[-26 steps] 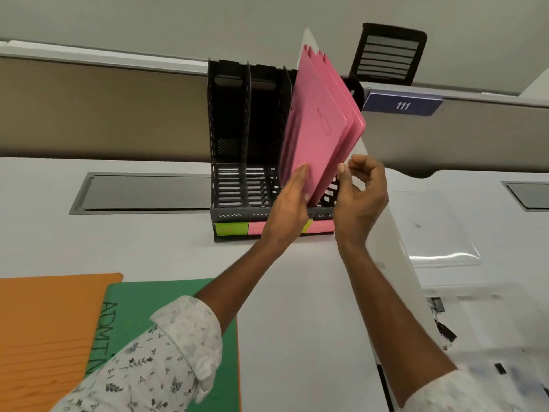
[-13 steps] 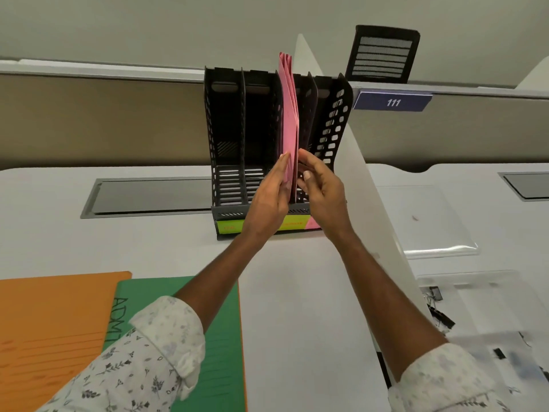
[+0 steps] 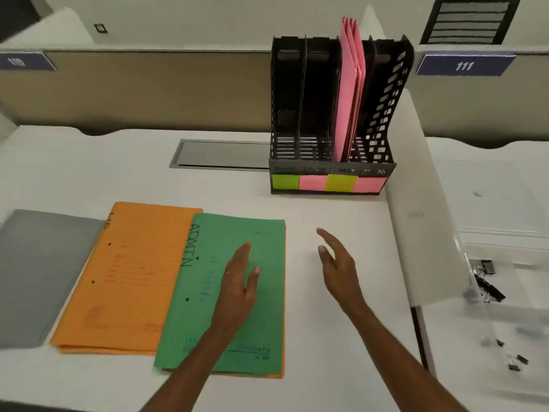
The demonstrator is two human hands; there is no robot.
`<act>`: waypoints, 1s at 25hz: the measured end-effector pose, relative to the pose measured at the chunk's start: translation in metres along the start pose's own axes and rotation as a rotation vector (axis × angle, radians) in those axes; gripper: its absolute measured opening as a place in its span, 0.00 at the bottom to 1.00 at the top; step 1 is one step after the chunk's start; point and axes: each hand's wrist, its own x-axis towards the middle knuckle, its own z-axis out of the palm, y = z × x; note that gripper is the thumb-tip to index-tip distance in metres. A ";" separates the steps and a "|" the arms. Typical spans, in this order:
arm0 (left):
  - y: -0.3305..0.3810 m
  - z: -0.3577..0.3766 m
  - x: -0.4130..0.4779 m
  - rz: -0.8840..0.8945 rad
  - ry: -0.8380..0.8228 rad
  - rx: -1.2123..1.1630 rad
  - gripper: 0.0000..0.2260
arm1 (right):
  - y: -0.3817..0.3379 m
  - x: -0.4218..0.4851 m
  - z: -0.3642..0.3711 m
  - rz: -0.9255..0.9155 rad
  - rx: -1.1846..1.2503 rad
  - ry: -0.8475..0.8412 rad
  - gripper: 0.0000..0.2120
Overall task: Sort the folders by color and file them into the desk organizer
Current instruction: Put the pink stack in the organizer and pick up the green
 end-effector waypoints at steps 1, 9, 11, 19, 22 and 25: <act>-0.012 -0.009 -0.022 -0.036 0.048 0.035 0.25 | 0.005 -0.018 0.012 0.022 0.022 -0.051 0.18; -0.071 -0.091 -0.090 -0.394 0.153 0.183 0.22 | 0.014 -0.090 0.083 0.169 0.025 -0.230 0.20; -0.074 -0.097 -0.091 -0.362 0.141 0.127 0.19 | 0.010 -0.093 0.088 0.171 -0.019 -0.214 0.22; -0.070 -0.114 -0.071 -0.420 0.112 -0.081 0.25 | -0.001 -0.106 0.104 0.193 -0.117 -0.103 0.25; -0.072 -0.122 -0.070 -0.391 0.028 -0.115 0.25 | 0.001 -0.114 0.112 0.168 -0.137 -0.044 0.25; -0.064 -0.134 -0.069 -0.323 -0.010 -0.240 0.21 | 0.002 -0.116 0.114 0.189 -0.091 -0.005 0.24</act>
